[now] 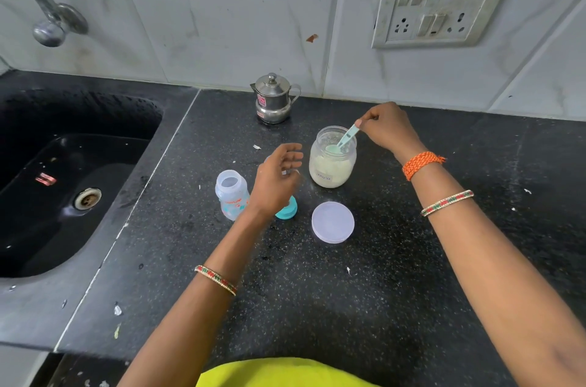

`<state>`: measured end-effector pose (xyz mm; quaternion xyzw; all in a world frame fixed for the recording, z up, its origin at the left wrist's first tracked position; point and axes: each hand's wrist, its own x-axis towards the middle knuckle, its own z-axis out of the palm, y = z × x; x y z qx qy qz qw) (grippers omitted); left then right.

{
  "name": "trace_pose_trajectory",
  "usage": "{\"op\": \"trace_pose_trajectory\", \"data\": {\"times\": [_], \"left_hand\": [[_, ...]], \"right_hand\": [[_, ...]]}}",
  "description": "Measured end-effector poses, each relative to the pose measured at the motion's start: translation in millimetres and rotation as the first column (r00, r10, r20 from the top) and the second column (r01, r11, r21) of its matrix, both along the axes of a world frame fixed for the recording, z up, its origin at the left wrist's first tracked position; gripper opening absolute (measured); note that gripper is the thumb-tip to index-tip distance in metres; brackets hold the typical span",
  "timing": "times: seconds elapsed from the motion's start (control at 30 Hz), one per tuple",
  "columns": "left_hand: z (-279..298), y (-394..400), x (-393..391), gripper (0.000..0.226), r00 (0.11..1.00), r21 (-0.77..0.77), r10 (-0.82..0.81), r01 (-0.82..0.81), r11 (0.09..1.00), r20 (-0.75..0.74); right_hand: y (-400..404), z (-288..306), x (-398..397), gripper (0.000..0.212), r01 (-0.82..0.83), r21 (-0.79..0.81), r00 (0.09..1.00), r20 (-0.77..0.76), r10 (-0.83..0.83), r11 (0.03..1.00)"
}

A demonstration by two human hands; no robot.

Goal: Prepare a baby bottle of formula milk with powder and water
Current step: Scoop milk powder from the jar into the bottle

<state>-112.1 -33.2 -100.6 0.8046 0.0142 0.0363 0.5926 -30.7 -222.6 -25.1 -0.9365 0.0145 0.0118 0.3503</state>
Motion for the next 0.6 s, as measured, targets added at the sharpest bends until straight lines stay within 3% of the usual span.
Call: {"op": "trace_pose_trajectory", "data": {"times": [0.2,0.4,0.5,0.6], "left_hand": [[10.6,5.5,-5.9,0.044,0.993,-0.05,0.055,-0.05,0.998,0.102],[19.2,17.3,-17.8,0.043,0.984,-0.078,0.084,-0.073,0.994,0.158],[25.7,28.6,-27.2,0.041,0.954,-0.12,0.205,-0.182,0.976,0.219],[31.7,47.7,-39.5,0.038,0.896,-0.181,0.347,-0.306,0.935,0.276]], "right_hand": [[-7.3,10.5,-3.6,0.026,0.155,0.237,0.981,0.08,-0.178,0.959],[0.1,16.0,-14.0,0.021,0.185,0.35,0.975,0.052,-0.216,0.918],[14.0,18.0,-21.5,0.025,0.17,0.426,0.98,0.024,-0.199,0.889],[39.4,18.0,-29.3,0.015,0.121,0.447,0.988,0.029,-0.15,0.886]]}}
